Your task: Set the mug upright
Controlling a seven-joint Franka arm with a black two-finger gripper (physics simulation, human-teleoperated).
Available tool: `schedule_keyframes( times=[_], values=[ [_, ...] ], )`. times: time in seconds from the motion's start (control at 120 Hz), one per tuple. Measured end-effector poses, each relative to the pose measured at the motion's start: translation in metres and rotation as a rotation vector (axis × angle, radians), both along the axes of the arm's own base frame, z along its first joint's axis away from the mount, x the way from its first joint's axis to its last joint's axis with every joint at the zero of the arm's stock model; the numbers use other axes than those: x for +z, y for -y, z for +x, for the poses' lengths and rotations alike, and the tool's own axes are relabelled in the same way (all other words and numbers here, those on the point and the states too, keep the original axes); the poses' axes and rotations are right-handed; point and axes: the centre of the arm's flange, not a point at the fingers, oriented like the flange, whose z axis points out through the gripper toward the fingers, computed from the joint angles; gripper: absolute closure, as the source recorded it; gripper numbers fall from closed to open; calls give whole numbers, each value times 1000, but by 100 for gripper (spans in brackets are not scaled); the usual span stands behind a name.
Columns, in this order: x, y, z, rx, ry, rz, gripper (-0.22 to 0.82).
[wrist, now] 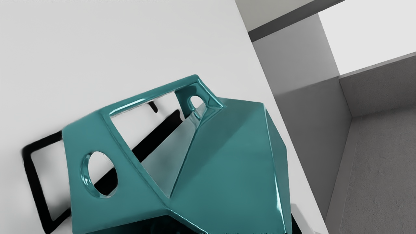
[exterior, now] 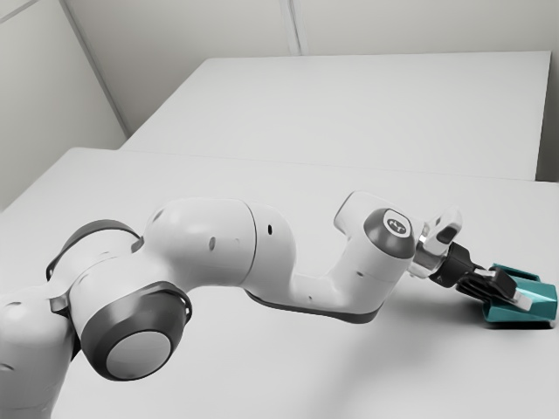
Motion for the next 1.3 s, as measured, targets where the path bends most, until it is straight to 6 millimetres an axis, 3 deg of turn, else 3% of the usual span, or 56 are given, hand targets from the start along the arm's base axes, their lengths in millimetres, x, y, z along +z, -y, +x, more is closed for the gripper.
schedule_keyframes(
  times=[0.333, 0.5, 0.633, 0.767, 0.958, 1.3],
  values=[
    [9, 1, 1, -10, 21, -3, 75],
    [54, 0, 0, -17, 72, -29, 78],
    [87, -15, -4, -8, 98, -38, 78],
    [120, -49, -5, 10, 134, -17, 78],
    [161, -126, -5, 14, 225, 120, 78],
    [181, -246, -30, -7, 264, 447, 77]
  ],
)
